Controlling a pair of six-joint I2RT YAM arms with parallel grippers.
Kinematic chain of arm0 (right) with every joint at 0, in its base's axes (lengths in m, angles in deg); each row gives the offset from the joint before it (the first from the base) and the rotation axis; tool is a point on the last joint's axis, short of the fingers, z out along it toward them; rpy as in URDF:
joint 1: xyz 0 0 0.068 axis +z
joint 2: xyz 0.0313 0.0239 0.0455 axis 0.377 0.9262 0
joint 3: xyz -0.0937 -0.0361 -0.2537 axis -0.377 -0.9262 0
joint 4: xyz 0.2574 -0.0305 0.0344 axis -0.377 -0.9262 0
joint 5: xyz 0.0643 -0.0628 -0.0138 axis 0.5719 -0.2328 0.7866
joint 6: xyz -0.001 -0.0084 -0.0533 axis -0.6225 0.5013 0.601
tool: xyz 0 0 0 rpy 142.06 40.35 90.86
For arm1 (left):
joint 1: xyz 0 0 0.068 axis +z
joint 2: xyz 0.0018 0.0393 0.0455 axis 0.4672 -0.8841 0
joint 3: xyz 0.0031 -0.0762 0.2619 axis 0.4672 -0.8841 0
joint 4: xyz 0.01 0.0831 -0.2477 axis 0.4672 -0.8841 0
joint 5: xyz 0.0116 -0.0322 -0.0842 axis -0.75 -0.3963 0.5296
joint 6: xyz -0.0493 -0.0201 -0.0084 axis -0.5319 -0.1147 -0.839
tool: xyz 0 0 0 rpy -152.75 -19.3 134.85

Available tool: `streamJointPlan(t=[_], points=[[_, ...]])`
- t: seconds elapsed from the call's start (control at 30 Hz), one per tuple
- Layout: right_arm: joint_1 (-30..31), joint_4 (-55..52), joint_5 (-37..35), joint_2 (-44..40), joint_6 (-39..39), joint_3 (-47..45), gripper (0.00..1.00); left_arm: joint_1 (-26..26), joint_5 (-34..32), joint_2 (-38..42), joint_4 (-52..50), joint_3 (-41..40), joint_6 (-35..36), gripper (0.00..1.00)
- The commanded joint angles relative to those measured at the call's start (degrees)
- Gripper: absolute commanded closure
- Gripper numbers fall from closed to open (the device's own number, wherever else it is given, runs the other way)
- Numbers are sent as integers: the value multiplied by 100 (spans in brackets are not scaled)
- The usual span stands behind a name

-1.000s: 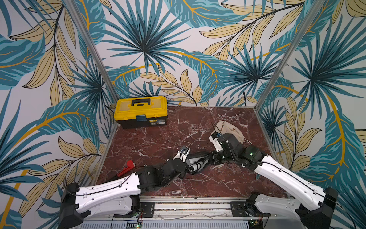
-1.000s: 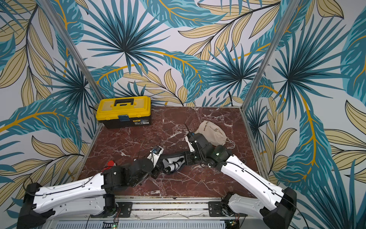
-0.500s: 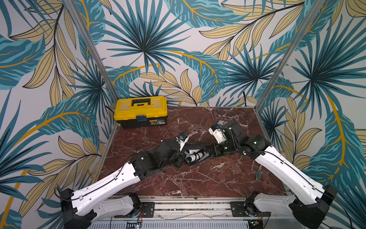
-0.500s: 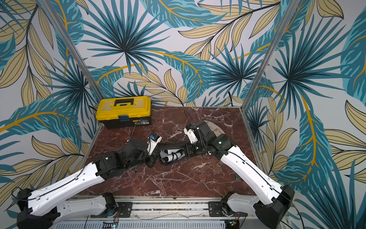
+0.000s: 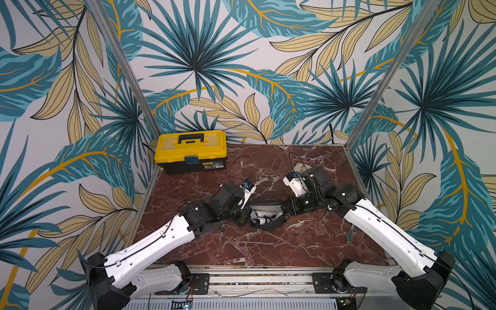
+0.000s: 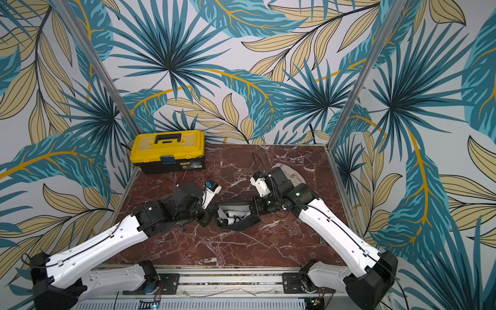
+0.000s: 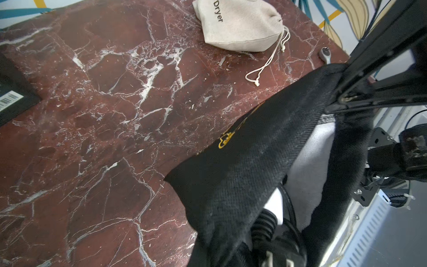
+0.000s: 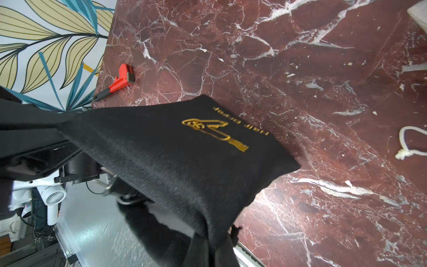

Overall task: Pack away hair dryers
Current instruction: Pick up the drawstring bag from the center of the board, then place the drawstring bag at the center of the board.

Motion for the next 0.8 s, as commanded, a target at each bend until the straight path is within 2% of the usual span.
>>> streamJointPlan(t=[0.0,0.13,0.43,0.6,0.77], points=[[-203,-86,-876,116,83,-65,97,232,-482,-150,-306,169,66,100],[-347,73,-527,409,133,203,97,458,-266,-424,-213,404,234,100],[-884,-140,171,1163,477,338,95,1326,910,-1187,-218,759,451,100],[-1180,-177,446,1180,486,496,94,1740,1185,-1326,-218,963,479,100],[-1380,-334,1070,1181,396,925,94,2095,1614,-1297,-582,1614,554,100]])
